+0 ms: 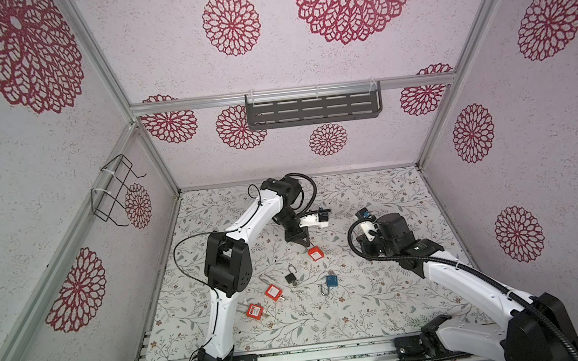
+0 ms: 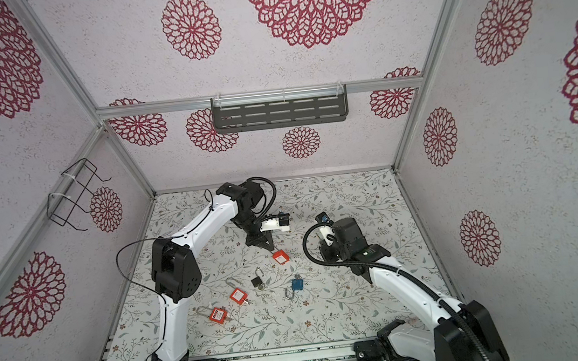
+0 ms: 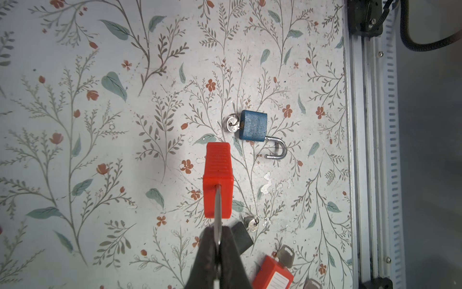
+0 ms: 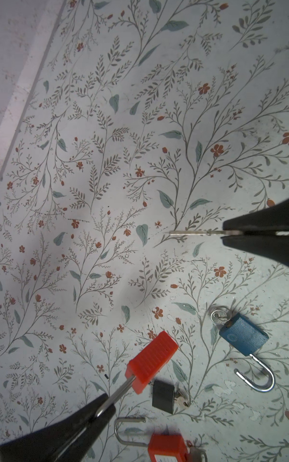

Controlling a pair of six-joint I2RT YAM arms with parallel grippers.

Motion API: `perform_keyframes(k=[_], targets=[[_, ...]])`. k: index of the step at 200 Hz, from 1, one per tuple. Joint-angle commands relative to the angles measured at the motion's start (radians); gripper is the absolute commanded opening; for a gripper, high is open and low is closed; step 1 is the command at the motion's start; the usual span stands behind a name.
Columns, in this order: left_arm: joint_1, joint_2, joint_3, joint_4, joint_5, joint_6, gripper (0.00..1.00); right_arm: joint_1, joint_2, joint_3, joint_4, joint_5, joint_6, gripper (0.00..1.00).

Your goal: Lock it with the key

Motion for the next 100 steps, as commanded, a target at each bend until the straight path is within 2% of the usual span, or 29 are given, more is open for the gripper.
perform_keyframes(k=[1, 29, 100], targets=[[-0.029, 0.037, 0.067, -0.063, -0.051, -0.01, 0.0, -0.003, -0.02, -0.014, 0.003, 0.011, 0.036, 0.0], [-0.056, 0.077, 0.097, -0.057, -0.103, -0.039, 0.0, -0.005, -0.052, -0.054, 0.017, -0.02, 0.046, 0.0], [-0.103, 0.146, 0.151, -0.038, -0.154, -0.061, 0.0, -0.004, -0.05, -0.088, 0.045, -0.073, 0.05, 0.0]])
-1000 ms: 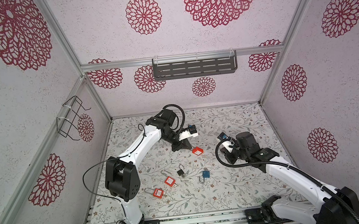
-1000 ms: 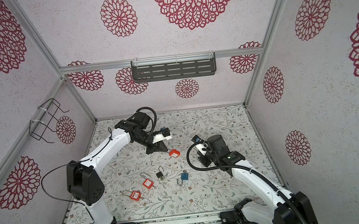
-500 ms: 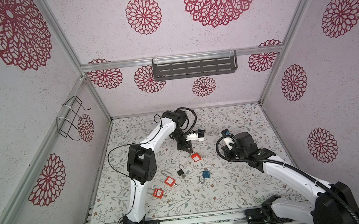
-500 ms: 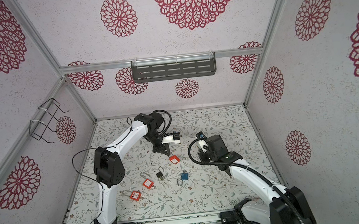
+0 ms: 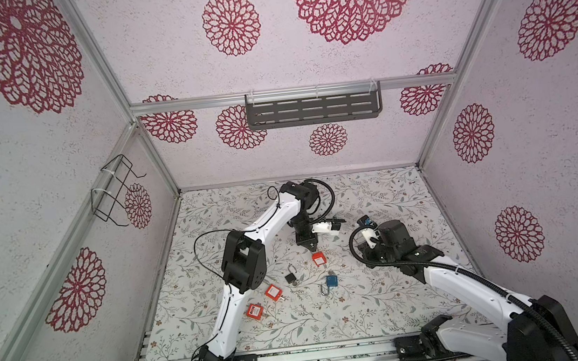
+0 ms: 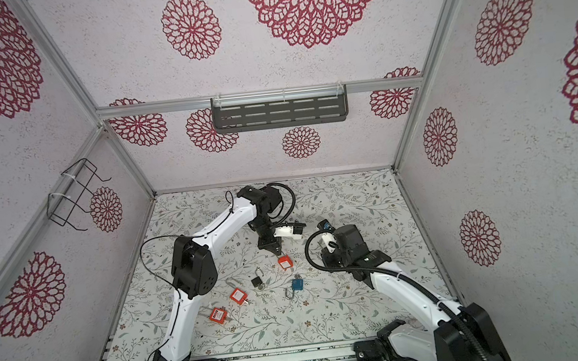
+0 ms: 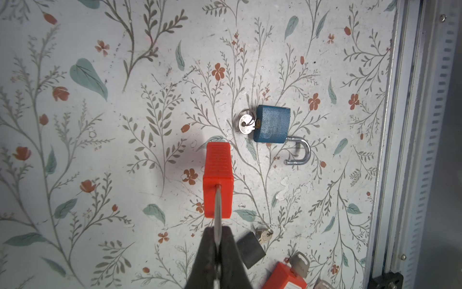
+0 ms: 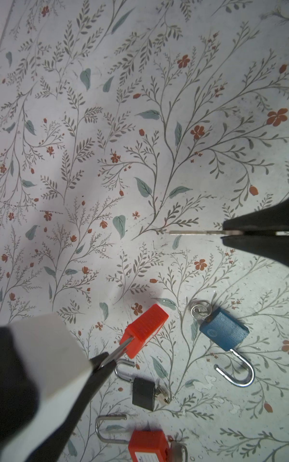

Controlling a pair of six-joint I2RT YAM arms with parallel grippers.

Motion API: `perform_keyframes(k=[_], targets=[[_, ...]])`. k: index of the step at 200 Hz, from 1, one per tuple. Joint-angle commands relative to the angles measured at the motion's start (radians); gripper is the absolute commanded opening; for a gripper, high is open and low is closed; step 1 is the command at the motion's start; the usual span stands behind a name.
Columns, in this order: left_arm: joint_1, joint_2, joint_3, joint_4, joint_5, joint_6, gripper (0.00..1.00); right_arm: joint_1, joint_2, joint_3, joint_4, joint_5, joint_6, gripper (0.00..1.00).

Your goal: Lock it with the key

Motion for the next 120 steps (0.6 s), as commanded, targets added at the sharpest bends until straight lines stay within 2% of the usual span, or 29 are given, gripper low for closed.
perform_keyframes(k=[1, 104, 120], targets=[[-0.014, 0.014, 0.029, -0.005, -0.014, -0.005, 0.0, -0.004, -0.024, -0.01, 0.036, -0.032, 0.025, 0.0], [-0.027, 0.06, 0.032, 0.067, -0.031, -0.025, 0.0, -0.005, -0.025, -0.046, 0.073, -0.06, 0.074, 0.0], [-0.029, 0.067, 0.035, 0.082, -0.045, -0.029, 0.03, -0.005, -0.021, -0.044, 0.076, -0.064, 0.081, 0.0]])
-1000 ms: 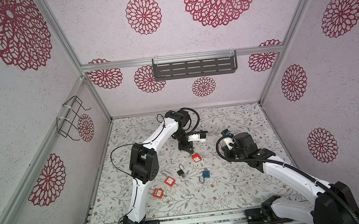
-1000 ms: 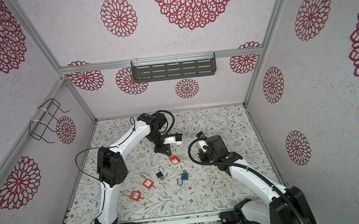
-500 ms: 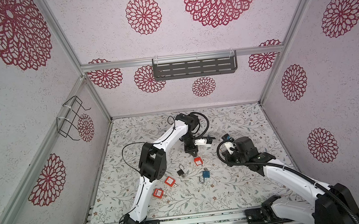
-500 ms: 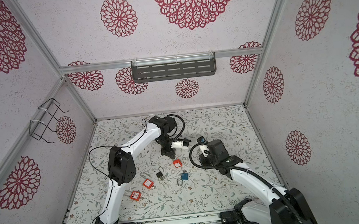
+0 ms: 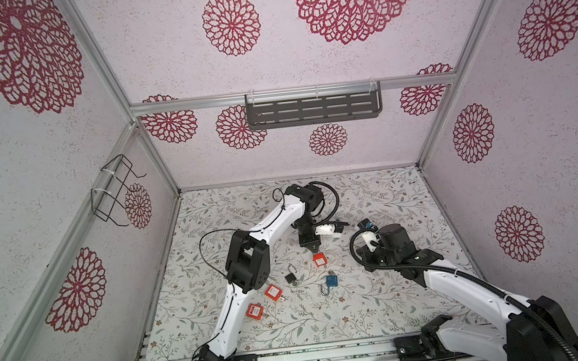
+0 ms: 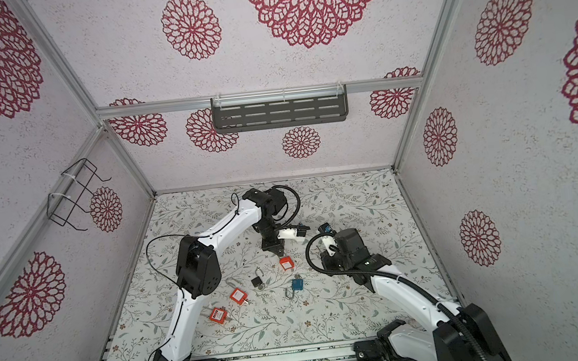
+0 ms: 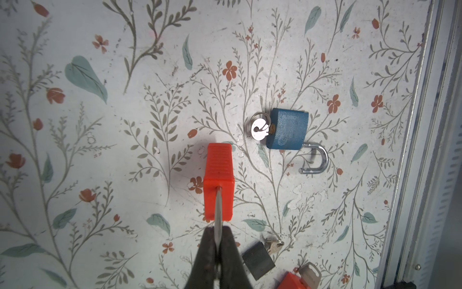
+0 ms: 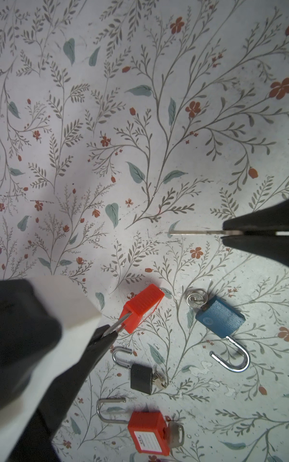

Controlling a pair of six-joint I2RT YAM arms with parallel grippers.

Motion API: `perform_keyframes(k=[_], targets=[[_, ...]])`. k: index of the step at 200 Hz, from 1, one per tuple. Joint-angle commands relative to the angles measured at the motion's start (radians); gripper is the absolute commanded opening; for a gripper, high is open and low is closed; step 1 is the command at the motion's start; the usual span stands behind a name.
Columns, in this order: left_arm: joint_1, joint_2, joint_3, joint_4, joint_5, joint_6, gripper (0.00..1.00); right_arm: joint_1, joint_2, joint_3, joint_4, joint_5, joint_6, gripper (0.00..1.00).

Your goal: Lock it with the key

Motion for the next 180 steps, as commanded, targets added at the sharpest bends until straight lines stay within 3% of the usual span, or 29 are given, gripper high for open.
perform_keyframes(k=[1, 64, 180], targets=[[-0.009, 0.036, 0.021, 0.051, -0.01, 0.001, 0.03, -0.005, -0.011, 0.008, 0.031, -0.021, 0.032, 0.0], [-0.014, 0.06, 0.019, 0.138, -0.048, -0.021, 0.11, -0.005, 0.002, -0.001, 0.042, -0.028, 0.048, 0.0], [-0.022, 0.117, 0.006, 0.325, -0.109, -0.064, 0.15, -0.006, 0.043, 0.024, 0.019, -0.019, 0.027, 0.0]])
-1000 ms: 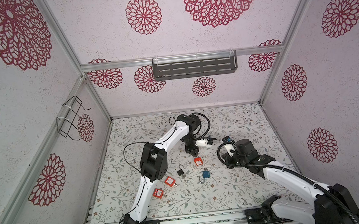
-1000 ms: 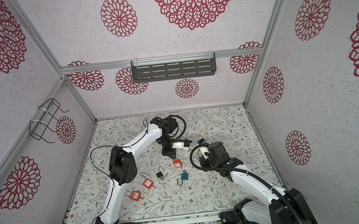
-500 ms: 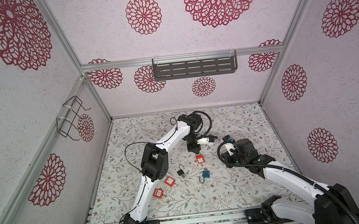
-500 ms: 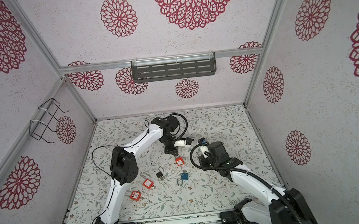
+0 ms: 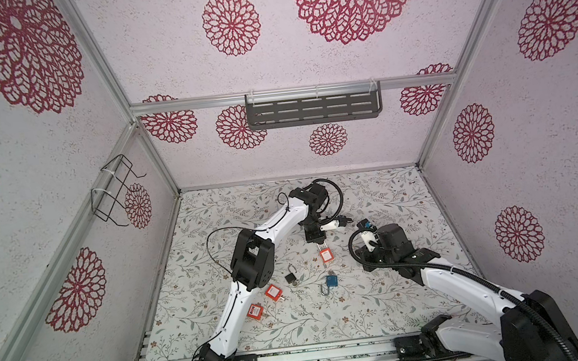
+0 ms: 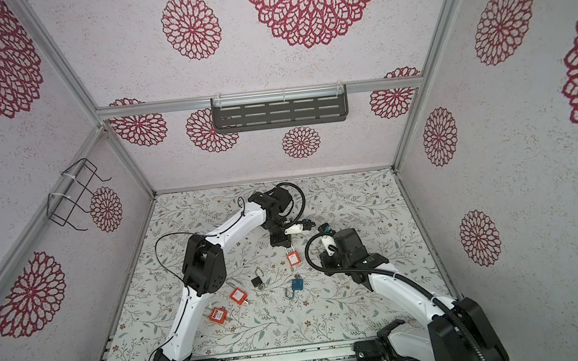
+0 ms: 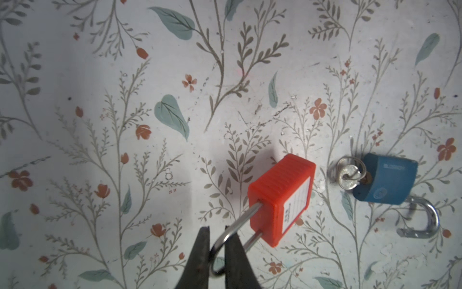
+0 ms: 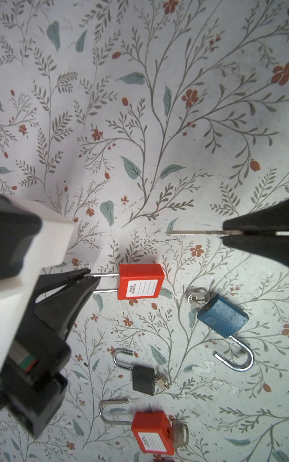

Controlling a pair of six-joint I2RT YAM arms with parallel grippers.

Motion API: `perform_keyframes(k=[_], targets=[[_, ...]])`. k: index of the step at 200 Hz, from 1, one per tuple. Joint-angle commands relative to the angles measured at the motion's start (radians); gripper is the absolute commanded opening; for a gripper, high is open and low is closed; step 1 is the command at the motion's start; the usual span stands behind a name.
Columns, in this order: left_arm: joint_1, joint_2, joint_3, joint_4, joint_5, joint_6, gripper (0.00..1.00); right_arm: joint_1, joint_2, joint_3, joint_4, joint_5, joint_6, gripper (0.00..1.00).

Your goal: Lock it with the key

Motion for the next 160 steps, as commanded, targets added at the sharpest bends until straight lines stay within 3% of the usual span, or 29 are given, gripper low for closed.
perform_keyframes(k=[1, 123, 129, 152, 160], targets=[[-0.015, 0.049, -0.007, 0.08, -0.031, -0.006, 0.15, -0.006, 0.003, 0.024, 0.006, -0.009, -0.004, 0.0], [-0.037, 0.087, -0.026, 0.264, -0.124, -0.066, 0.21, -0.006, 0.012, 0.036, -0.024, 0.047, 0.096, 0.0], [-0.038, 0.085, -0.026, 0.27, -0.125, -0.071, 0.25, -0.006, 0.011, 0.037, -0.026, 0.051, 0.095, 0.0], [-0.037, 0.086, -0.023, 0.286, -0.13, -0.083, 0.28, -0.006, -0.005, 0.037, -0.041, 0.089, 0.093, 0.0], [-0.038, 0.086, -0.024, 0.29, -0.132, -0.084, 0.34, -0.005, -0.01, 0.036, -0.04, 0.091, 0.094, 0.0]])
